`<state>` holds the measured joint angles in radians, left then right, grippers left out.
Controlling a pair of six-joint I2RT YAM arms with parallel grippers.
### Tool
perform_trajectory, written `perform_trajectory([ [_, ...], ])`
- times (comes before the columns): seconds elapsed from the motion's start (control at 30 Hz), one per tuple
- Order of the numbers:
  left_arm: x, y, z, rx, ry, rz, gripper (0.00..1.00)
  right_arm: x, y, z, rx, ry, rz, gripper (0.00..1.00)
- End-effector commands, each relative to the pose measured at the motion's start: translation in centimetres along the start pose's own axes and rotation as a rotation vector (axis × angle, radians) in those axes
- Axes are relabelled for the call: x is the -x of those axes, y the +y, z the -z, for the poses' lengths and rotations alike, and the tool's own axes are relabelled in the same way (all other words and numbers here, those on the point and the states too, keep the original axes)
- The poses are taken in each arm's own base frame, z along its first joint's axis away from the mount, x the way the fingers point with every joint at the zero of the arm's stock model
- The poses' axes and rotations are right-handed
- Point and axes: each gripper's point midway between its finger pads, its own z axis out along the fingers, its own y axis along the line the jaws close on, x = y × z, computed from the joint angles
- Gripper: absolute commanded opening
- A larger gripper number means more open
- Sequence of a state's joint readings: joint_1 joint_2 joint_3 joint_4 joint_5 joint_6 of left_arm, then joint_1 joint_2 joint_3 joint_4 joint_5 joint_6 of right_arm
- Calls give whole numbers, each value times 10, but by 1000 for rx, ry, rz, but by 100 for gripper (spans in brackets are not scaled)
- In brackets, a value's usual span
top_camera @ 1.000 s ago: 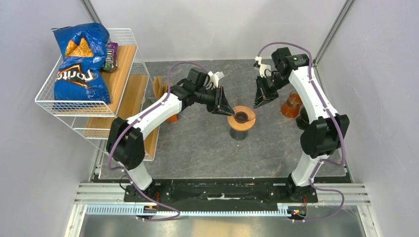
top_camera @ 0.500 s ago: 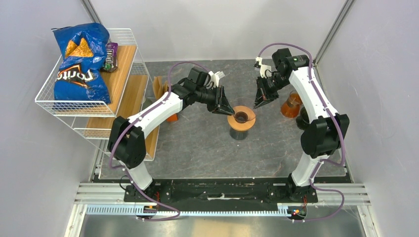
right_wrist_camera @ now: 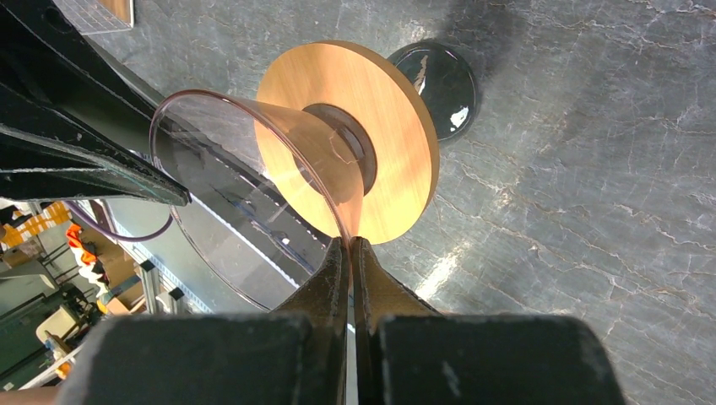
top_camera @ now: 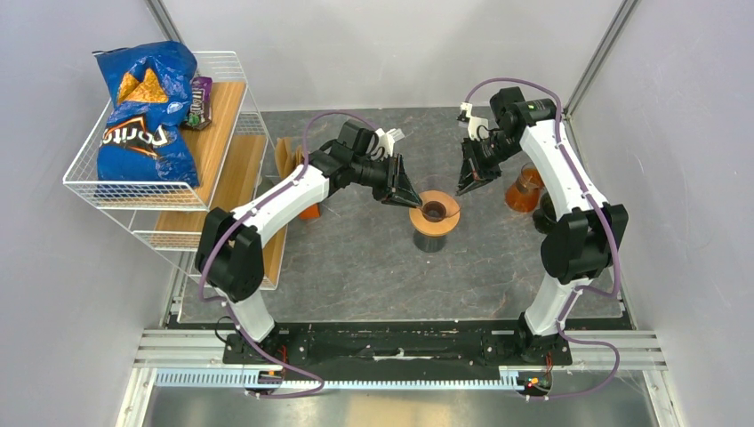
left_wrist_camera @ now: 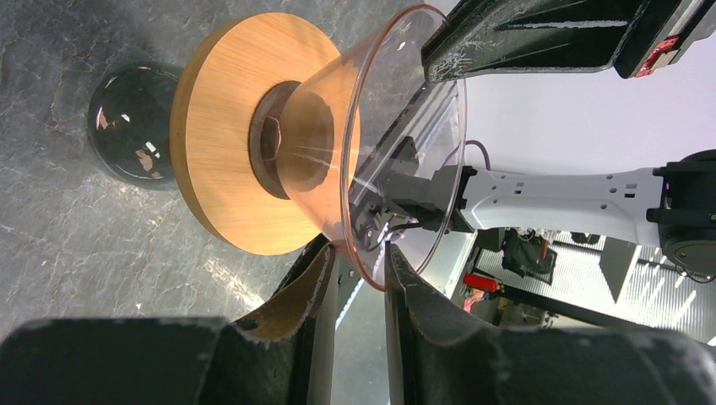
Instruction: Place the coffee filter in the dripper
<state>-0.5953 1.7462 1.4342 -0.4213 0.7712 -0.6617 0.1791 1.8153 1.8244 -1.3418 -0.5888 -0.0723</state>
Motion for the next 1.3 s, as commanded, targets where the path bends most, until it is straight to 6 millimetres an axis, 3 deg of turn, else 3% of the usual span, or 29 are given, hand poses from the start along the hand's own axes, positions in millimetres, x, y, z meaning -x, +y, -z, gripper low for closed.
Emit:
perform_trajectory([
  [0.0,-28,60,-21,166,99,28,32,-4,-23,-31,-43,78,-5,0],
  [0.17,-17,42,-16,136,76,1,44,2,-12,-22,-12,55,17,1],
  [0.33,-12,29,-11,106,64,-18,54,9,-5,-14,1,28,36,12],
  [0.63,-1,8,-6,63,36,-46,59,12,7,-5,30,3,53,39],
  [0.97,19,-18,2,20,-20,-95,67,20,20,10,51,-38,81,51],
  [1.1,27,-29,13,33,-47,-156,75,23,27,21,57,-69,112,64],
  [1.27,39,-29,47,142,-112,-285,84,28,34,46,56,-149,139,96],
])
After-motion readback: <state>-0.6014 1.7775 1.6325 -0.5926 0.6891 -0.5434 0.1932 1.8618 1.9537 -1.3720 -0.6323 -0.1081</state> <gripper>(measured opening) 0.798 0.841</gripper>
